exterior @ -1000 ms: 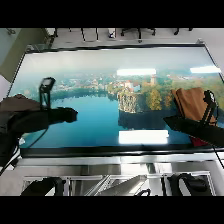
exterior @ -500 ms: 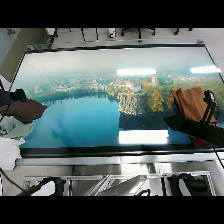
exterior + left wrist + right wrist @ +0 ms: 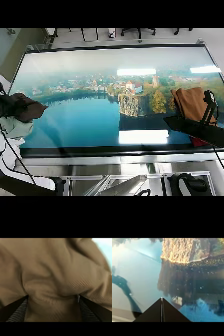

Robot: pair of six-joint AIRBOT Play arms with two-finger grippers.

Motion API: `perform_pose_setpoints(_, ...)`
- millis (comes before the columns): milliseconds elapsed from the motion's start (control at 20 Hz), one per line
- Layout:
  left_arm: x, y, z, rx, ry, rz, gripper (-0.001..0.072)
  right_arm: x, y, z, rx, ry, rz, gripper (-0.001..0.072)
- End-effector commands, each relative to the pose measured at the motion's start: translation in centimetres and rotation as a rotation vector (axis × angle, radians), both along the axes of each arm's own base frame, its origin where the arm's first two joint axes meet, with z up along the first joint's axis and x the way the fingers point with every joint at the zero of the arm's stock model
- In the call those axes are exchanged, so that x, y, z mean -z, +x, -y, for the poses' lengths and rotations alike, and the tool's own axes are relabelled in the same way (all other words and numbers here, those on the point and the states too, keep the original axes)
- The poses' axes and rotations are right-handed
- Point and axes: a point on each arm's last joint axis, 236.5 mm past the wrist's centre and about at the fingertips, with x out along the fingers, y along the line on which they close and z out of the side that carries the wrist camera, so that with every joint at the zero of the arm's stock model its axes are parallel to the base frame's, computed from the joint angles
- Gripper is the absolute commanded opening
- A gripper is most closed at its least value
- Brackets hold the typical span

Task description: Fold the shirts.

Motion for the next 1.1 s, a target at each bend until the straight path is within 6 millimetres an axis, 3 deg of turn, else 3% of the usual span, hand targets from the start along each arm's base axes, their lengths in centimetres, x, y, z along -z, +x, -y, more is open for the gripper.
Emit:
perform_pose_setpoints(0, 4.4, -0.4, 0.5, -0.002, -0.047, -0.072, 0.0662, 0.0, 0.0, 0.0, -0.001, 0.000, 0.000, 0.0030)
perform_pose_setpoints(100, 5.1, -0.7, 0.7, 0.000, -0.057, -0.095, 0.0114, 0.0, 0.0, 0.0, -0.001, 0.000, 0.000, 0.0030)
perform_pose_setpoints(150, 5.2, -0.8, 0.7, 0.000, -0.057, -0.098, 0.0021, 0.0, 0.0, 0.0, -0.001, 0.000, 0.000, 0.0030)
perform_pose_setpoints(300, 4.9, -0.9, 0.7, -0.001, -0.059, -0.100, 0.0019, 0.0, 0.0, 0.0, -0.001, 0.000, 0.000, 0.0030)
perform_pose_setpoints(400, 3.4, -0.4, 1.3, 0.009, -0.051, -0.083, 0.0019, 0.0, 0.0, 0.0, -0.001, 0.000, 0.000, 0.0030)
perform_pose_setpoints(500, -0.7, 1.2, 2.1, 0.038, -0.012, -0.007, 0.0018, 0.0, 0.0, 0.0, -0.001, 0.000, 0.001, 0.0030)
perform_pose_setpoints(600, -7.0, 3.7, 4.0, 0.078, 0.022, 0.091, 0.0018, 0.0, 0.0, 0.0, -0.001, 0.000, 0.000, 0.0030)
perform_pose_setpoints(750, -19.4, 7.5, 10.8, 0.204, 0.014, 0.319, 0.0018, 0.0, 0.0, 0.0, -0.001, 0.000, 0.000, 0.0030)
perform_pose_setpoints(850, -26.5, 8.1, 16.4, 0.301, 0.030, 0.423, 0.0019, 0.0, 0.0, 0.0, -0.001, 0.000, 0.001, 0.0030)
perform_pose_setpoints(950, -30.1, 6.9, 23.1, 0.402, -0.006, 0.440, 0.0019, 0.0, 0.0, 0.0, -0.001, 0.000, 0.001, 0.0029)
perform_pose_setpoints(1050, -30.6, 5.2, 30.7, 0.517, -0.079, 0.404, 0.0019, 0.0, 0.0, 0.0, -0.001, 0.000, 0.000, 0.0030)
